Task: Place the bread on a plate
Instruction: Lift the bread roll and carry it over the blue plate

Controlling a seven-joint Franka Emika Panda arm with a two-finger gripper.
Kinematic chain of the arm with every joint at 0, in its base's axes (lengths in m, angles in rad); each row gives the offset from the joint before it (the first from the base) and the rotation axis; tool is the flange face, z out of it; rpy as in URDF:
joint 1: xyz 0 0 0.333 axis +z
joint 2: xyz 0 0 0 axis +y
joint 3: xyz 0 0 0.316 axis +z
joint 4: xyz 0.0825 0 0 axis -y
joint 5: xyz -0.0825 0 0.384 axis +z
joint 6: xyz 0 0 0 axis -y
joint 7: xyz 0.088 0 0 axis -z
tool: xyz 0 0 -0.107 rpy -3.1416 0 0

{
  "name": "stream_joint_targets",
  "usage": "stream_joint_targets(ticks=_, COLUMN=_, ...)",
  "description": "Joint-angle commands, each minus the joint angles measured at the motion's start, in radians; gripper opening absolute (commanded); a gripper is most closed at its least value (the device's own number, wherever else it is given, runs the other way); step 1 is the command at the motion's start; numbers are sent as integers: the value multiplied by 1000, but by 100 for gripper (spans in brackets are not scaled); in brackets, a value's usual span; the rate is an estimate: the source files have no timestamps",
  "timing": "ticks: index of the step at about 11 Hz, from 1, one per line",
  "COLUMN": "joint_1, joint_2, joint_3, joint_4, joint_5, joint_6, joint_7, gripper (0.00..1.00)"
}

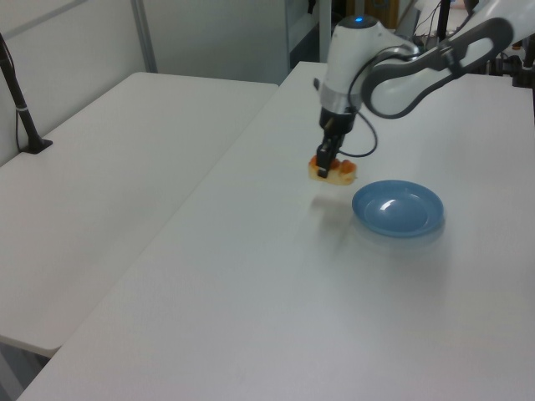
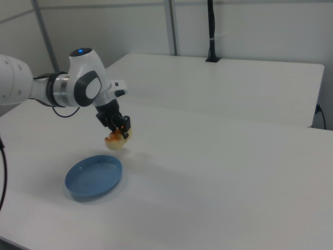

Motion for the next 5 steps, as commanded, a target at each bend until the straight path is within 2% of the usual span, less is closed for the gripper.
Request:
stream_joint_targets(ticks=1, joint_1=15, joint_2=-233, joint_3=-8, joint_4=-274, joint_5=-10, joint_6=15, joint_7=9, gripper=49)
stream_joint_targets(ticks=5, joint_1=17, joint_2=-304, joint_3=7, joint_4=-417, joint_5=-19, joint_6=31, joint_7=-46, gripper=49)
